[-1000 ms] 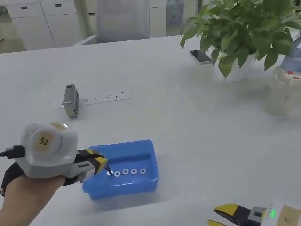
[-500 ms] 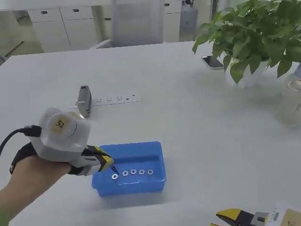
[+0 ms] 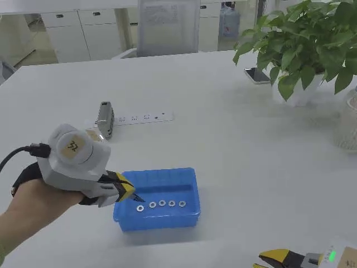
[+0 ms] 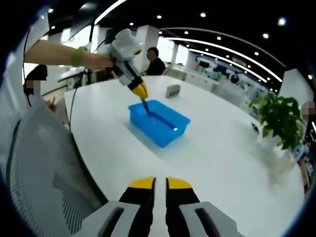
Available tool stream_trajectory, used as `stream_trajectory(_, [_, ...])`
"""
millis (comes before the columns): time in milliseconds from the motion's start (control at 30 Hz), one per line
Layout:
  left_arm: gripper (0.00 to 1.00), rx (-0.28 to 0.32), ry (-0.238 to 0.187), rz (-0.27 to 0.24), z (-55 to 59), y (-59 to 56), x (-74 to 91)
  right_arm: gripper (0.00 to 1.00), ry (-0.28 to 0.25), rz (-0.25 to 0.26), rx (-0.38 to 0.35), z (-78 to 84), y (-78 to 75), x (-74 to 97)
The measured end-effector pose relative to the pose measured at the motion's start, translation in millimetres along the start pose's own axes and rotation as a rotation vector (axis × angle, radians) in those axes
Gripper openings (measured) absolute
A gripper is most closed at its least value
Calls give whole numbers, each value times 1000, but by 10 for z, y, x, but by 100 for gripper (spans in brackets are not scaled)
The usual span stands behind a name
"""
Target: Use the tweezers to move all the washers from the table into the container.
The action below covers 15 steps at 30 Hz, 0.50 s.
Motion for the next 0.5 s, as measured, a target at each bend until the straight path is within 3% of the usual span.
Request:
stream_trajectory(133, [0, -26, -52, -9, -89, -93, 136, 4, 5, -8, 2, 1, 7, -6])
stream_trajectory(267, [0, -42, -111, 13, -148, -216, 290, 5, 5, -26, 3, -9, 26, -14])
stream_trajectory(367, [0, -82, -175, 84, -192, -404, 434, 5, -43, -64, 3, -66, 55, -5])
stream_trajectory(400, [0, -110, -186, 135, -199, -500, 490, 6, -71, -91, -4, -98, 71, -4])
stream_trajectory(500, [0, -208, -187, 209, -197, -712, 613, 9, -144, -167, -27, -184, 93, -30])
Point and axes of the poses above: the centre of the closed fingertips' face, and the gripper's own axes: x roughly backward along the fingers, y roughly to its left, z roughly out of its underside, the point moved 8 cm from there along x, roughly backward along the fingers, and after that the axes turned 5 degrees about -z, right-handed, at the moved point
